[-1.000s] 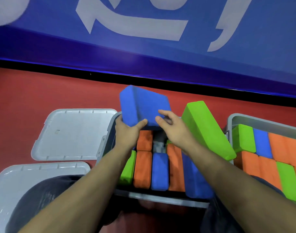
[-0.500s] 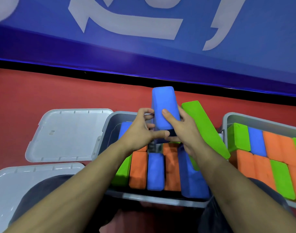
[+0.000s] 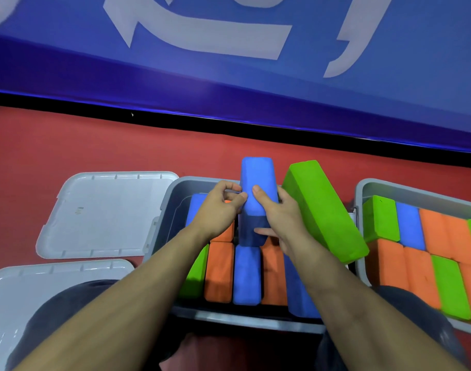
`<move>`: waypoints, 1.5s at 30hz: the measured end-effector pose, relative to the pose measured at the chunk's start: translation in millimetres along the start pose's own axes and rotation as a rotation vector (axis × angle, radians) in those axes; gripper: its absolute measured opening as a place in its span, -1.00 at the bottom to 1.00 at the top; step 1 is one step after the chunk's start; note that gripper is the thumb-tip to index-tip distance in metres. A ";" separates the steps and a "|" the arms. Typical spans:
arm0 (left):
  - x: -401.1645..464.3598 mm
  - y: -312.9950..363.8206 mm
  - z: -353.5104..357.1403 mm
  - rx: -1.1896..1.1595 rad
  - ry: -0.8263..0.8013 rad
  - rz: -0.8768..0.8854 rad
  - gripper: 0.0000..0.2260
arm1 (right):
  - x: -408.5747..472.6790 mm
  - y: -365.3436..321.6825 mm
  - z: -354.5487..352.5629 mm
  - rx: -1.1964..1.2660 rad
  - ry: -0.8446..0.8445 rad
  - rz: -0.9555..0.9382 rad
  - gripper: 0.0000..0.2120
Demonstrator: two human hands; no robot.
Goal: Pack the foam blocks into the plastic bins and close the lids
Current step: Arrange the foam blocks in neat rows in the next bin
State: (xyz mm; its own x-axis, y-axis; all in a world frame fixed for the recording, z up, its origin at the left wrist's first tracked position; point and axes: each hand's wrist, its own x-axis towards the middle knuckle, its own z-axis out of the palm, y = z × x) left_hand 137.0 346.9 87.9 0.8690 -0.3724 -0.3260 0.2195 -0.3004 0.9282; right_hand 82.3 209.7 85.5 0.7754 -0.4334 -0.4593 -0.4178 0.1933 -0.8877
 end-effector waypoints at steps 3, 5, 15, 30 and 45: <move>3.9 -5.9 3.5 -0.042 0.041 -0.015 -0.81 | 6.9 5.3 5.0 0.014 0.028 0.007 -0.66; 8.1 -7.7 5.6 -0.055 0.058 -0.012 -0.82 | 12.0 6.4 6.7 0.049 0.038 0.013 -0.66; 24.3 -12.0 12.1 -0.084 0.119 -0.022 -0.72 | 29.4 9.8 8.3 0.078 0.066 0.037 -0.62; 29.8 -46.9 17.4 0.067 0.056 -0.137 -0.64 | 48.4 68.5 15.7 -0.057 0.122 0.123 -0.29; 78.2 -139.3 29.0 0.222 0.186 -0.385 -0.73 | 101.0 145.1 7.0 -0.330 -0.031 0.228 -0.66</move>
State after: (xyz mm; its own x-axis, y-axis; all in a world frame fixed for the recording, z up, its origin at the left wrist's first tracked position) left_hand 161.6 334.2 -72.1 0.8120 -0.0398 -0.5823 0.4586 -0.5736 0.6788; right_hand 103.3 200.1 -89.9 0.6568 -0.3841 -0.6489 -0.7069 -0.0138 -0.7072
